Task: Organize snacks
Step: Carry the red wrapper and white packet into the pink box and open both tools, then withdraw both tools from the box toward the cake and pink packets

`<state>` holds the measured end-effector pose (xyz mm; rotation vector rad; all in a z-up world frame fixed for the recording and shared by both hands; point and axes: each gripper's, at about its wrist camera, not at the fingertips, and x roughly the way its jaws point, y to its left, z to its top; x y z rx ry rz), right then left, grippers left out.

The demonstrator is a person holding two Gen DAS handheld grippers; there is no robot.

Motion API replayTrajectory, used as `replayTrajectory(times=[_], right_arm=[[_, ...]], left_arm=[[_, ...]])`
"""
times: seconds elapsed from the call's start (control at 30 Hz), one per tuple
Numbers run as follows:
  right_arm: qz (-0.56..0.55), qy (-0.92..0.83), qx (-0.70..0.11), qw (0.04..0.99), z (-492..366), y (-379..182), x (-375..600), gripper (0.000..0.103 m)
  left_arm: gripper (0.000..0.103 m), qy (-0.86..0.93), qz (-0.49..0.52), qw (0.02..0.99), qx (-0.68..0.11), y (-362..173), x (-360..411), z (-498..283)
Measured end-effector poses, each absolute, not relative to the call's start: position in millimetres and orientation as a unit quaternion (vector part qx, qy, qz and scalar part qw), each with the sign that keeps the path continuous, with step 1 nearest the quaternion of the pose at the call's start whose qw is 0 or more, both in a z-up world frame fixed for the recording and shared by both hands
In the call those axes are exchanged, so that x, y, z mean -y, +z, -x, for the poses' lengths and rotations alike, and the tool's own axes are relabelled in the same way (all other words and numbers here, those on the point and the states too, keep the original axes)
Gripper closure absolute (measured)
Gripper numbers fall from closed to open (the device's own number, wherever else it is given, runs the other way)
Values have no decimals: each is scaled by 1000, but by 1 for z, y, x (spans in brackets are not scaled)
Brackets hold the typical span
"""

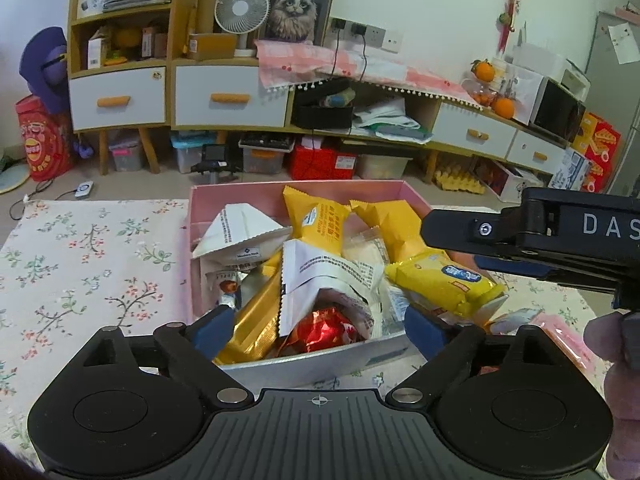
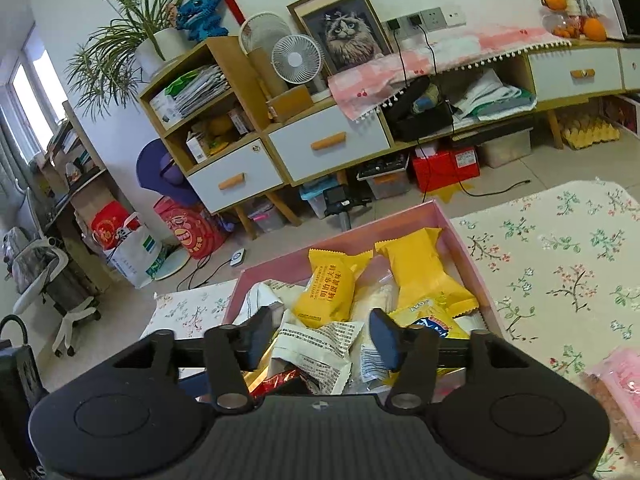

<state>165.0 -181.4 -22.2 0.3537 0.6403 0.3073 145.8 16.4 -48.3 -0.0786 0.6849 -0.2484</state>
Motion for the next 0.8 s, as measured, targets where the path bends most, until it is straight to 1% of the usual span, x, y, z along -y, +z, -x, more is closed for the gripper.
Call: replayTrajectory(times=[0.17,0.3,0.37,0.53,0.63,0.67,0.8], right_arm=[[-158,141,-311,926,-158,-19,185,54],[-138,138,-313,930,-152,-17,187,46],[-124,136,-314,931,-147,-16,188,38],[-91,139,-319,933,-134,-15,192,30],[-60,135,-316,937,-125,-14,194,29],[-50,132,-314,939,-122,-13,195,26],[-16,128,-308,942,-110,-14,202,25]], left_arm=[[9,-122,24,936,-329,-43,-21,-133],[7,-124,4,937,-326,-42,-21,-123],[7,-126,-1,937,-326,-41,-21,-118],[5,-133,-19,934,-332,-40,-17,-108],[5,-137,-31,931,-336,-41,-14,-103],[4,-138,-34,931,-337,-42,-14,-102],[4,-141,-43,928,-343,-45,-13,-97]])
